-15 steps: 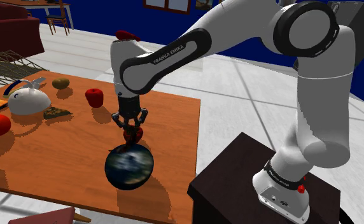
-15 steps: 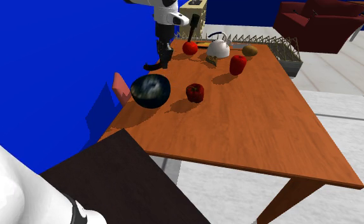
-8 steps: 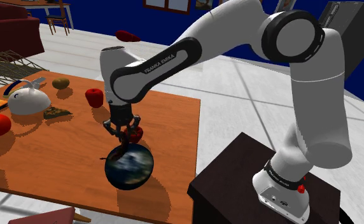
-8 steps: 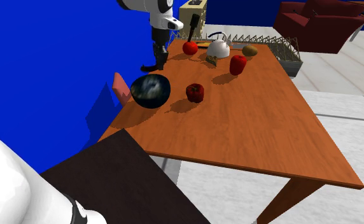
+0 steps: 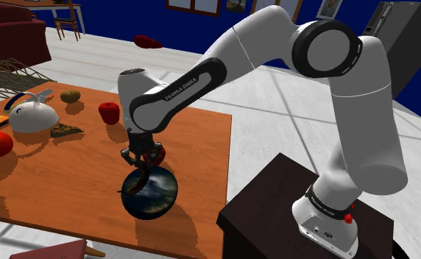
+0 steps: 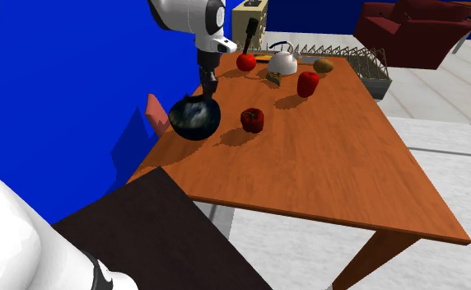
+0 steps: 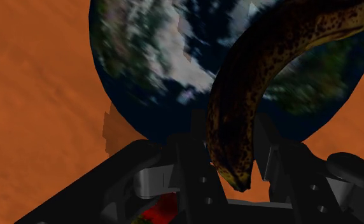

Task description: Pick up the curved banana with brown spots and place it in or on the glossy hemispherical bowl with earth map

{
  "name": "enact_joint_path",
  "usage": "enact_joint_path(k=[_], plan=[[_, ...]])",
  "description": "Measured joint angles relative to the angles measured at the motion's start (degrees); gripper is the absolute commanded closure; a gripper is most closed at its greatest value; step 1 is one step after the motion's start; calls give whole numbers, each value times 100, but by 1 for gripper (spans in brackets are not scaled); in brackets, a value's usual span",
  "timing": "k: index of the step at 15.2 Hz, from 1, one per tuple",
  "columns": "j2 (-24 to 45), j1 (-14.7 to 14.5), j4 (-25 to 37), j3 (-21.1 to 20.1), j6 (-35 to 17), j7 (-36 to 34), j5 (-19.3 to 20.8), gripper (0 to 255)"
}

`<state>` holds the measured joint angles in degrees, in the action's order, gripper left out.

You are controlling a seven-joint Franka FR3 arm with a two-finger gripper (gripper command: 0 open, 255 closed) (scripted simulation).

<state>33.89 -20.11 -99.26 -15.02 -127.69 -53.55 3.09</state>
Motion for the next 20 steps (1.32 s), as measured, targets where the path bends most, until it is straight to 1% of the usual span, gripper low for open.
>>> enact_joint_path(k=[6, 7, 13, 17, 20], plan=[[48, -1, 4, 9, -44, 6, 10, 255], [48, -1, 4, 9, -45, 6, 10, 0], [48, -1, 5, 9, -45, 6, 10, 0], [-231, 54, 161, -32, 382, 45, -56, 0], [-312, 70, 201, -43, 504, 57, -75, 0]])
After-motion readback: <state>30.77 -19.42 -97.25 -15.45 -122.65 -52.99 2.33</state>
